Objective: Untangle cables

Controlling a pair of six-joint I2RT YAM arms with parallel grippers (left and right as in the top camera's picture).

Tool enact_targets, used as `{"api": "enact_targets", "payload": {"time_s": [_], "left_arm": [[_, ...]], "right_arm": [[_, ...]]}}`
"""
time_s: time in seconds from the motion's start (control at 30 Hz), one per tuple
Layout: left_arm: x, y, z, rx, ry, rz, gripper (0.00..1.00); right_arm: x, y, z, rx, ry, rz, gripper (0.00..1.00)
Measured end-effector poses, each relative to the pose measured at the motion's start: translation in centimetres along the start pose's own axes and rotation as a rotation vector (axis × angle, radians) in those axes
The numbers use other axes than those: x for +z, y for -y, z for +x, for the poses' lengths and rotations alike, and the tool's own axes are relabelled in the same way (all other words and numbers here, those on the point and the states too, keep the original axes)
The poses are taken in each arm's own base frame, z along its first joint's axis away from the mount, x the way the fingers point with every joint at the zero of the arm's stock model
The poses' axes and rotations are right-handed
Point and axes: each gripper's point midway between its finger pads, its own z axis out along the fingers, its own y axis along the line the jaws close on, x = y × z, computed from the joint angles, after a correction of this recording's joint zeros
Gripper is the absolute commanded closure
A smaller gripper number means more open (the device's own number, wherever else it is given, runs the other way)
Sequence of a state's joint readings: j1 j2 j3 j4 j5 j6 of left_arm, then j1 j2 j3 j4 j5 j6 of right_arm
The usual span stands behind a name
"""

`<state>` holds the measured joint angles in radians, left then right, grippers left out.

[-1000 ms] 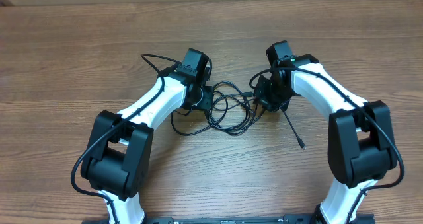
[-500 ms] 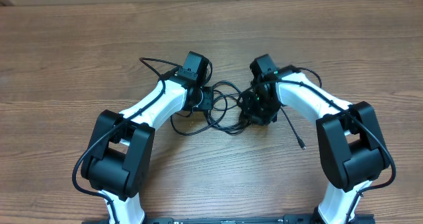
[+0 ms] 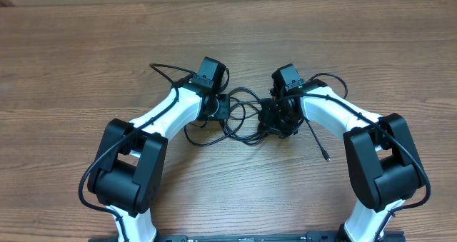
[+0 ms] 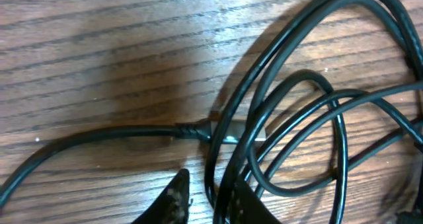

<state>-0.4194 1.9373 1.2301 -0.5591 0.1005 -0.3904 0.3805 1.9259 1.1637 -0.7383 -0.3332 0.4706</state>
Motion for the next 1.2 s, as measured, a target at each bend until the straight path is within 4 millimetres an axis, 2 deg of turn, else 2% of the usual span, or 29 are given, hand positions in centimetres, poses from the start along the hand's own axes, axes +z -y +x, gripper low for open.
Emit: {"api": "enact_targets", "payload": {"time_s": [0.4, 0.43, 0.47, 0.7, 0.83, 0.97, 1.07, 1.2], "left_arm": [[0.0, -0.1, -0.1, 0.000, 0.007, -0.006, 0.81], [0.0, -0.1, -0.2, 0.000, 0.008, -0.005, 0.91], [0.0, -0.1, -0.2, 0.001, 0.010, -0.005, 0.96], [0.0, -0.1, -0.1, 0.000, 0.003, -0.009, 0.96], [-1.0, 0.1, -0.7, 0.000, -0.001, -0.018, 0.96], [-4.4, 0.3, -3.4, 0.004, 0.077, -0.061, 0.96], [-9.1, 0.5, -6.7, 0.010, 0.227, -0.099, 0.96], [-14.5, -0.4, -9.3, 0.006, 0.391, -0.179, 0.96]], "right_arm": [[0.1, 0.1, 0.1, 0.000, -0.002, 0.001, 0.78], [0.1, 0.1, 0.1, 0.001, -0.002, 0.001, 0.78], [0.1, 0.1, 0.1, 0.000, -0.002, 0.001, 0.78], [0.1, 0.1, 0.1, 0.002, -0.002, 0.003, 0.82], [0.1, 0.2, 0.2, 0.002, -0.004, 0.004, 0.83], [0.1, 0.2, 0.2, 0.002, -0.004, 0.004, 0.83], [0.1, 0.2, 0.2, 0.002, -0.004, 0.004, 0.83], [0.1, 0.4, 0.2, 0.005, -0.006, 0.013, 0.84]]}}
